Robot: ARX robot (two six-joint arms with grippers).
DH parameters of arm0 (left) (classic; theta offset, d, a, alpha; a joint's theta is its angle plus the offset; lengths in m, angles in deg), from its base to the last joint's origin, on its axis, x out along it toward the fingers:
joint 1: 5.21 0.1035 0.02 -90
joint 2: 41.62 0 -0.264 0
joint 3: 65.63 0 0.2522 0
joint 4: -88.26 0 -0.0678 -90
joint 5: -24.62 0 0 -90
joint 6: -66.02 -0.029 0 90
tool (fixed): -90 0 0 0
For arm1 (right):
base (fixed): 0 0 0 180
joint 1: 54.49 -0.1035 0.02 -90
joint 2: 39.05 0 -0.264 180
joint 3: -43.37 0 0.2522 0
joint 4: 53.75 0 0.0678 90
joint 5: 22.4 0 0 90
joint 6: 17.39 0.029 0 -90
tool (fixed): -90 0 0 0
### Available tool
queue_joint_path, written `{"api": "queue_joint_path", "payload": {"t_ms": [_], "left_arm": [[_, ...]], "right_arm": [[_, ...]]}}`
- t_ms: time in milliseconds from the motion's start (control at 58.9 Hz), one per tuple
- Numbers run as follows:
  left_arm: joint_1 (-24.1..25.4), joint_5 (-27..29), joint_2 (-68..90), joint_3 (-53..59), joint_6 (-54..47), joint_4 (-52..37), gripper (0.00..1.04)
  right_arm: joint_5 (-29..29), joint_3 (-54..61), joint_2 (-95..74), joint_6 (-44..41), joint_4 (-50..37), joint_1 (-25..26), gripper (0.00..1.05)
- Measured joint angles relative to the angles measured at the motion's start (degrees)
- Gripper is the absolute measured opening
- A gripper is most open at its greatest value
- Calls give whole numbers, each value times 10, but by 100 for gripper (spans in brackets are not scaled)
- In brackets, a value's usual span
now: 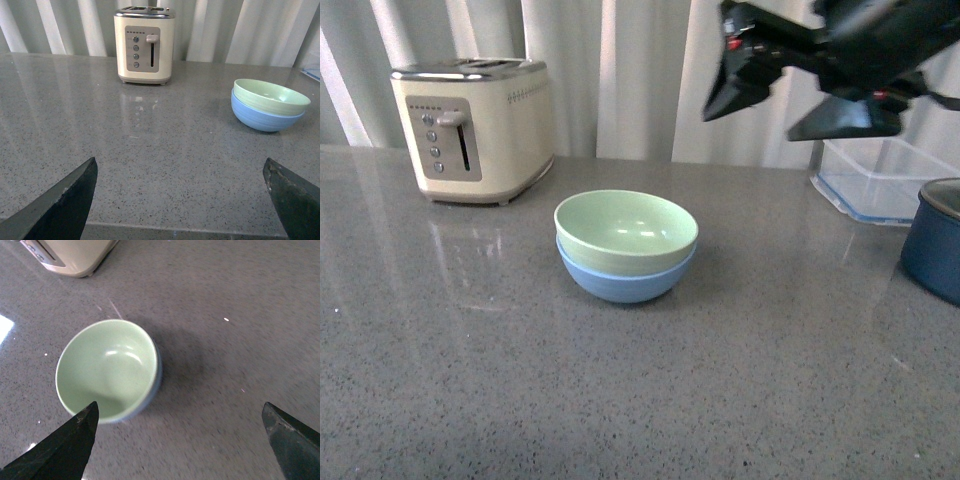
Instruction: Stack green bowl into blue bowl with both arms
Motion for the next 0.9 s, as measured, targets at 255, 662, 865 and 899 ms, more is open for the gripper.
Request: {"api": "queue_joint_path", "payload": {"t_ms": [255,662,865,899], "left_arm": [[0,0,0,0,0,0,98],[0,0,0,0,0,0,98],[0,1,0,0,0,0,98],[0,1,0,0,0,0,98]], "right_arm": [[-37,220,211,-5,-14,55,94],[-219,593,361,-52,-590,70,19],[-173,661,422,-55,-596,104,1],[-174,672,434,-55,-596,111,1]]}}
